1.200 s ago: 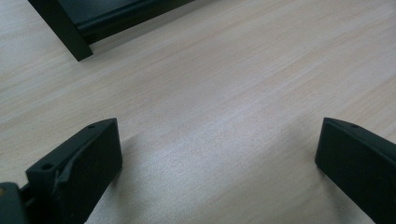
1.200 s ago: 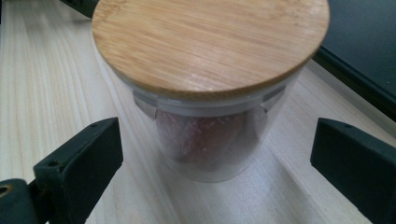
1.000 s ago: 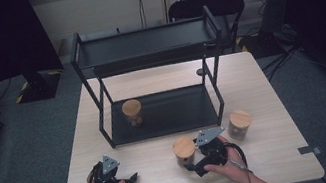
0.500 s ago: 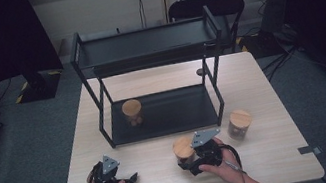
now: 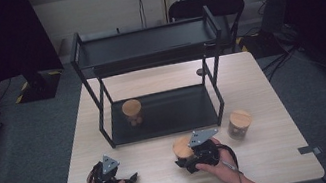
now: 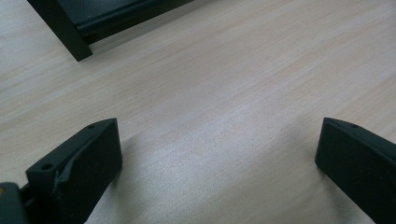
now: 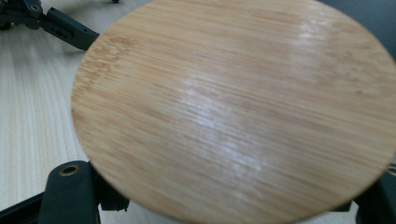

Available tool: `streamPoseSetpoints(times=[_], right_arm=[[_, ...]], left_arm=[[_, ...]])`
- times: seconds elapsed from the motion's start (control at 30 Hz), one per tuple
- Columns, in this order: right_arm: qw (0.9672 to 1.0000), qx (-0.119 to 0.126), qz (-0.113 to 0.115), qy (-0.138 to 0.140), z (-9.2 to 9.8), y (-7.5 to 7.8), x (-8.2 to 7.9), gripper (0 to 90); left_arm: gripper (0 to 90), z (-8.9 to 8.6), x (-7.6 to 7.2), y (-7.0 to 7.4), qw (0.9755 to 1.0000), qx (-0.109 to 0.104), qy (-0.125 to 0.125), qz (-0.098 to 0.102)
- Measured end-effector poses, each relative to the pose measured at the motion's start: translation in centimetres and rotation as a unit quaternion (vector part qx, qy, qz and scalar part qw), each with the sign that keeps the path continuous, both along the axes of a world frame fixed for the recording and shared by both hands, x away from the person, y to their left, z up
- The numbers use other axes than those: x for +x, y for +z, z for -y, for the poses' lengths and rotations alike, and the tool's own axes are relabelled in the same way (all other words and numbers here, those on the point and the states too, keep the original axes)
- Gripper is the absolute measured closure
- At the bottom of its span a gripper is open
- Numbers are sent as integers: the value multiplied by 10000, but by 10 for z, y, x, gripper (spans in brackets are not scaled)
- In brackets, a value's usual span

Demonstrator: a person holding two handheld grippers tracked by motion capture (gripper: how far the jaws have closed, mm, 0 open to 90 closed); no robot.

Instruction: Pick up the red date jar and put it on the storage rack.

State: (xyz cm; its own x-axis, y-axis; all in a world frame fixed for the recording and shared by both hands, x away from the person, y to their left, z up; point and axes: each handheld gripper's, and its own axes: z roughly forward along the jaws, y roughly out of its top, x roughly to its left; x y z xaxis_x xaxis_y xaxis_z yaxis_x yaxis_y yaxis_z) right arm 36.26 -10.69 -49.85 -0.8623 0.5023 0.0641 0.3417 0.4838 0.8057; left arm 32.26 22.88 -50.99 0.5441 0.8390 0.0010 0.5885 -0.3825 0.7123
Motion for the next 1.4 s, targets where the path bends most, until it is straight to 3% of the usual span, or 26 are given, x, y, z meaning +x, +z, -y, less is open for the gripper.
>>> streamPoseSetpoints(times=[0.27,0.5,1.4], right_arm=[[9999,-92,91,27,-1,2,0,250],[10000,-50,57,-30,0,4,3,253],[9996,-265,14,3,-9,20,21,256]], left_arm=[[2,0,0,0,10000,0,-3,1],[2,0,0,0,10000,-1,-4,1],[2,0,0,0,10000,-1,-15,1]])
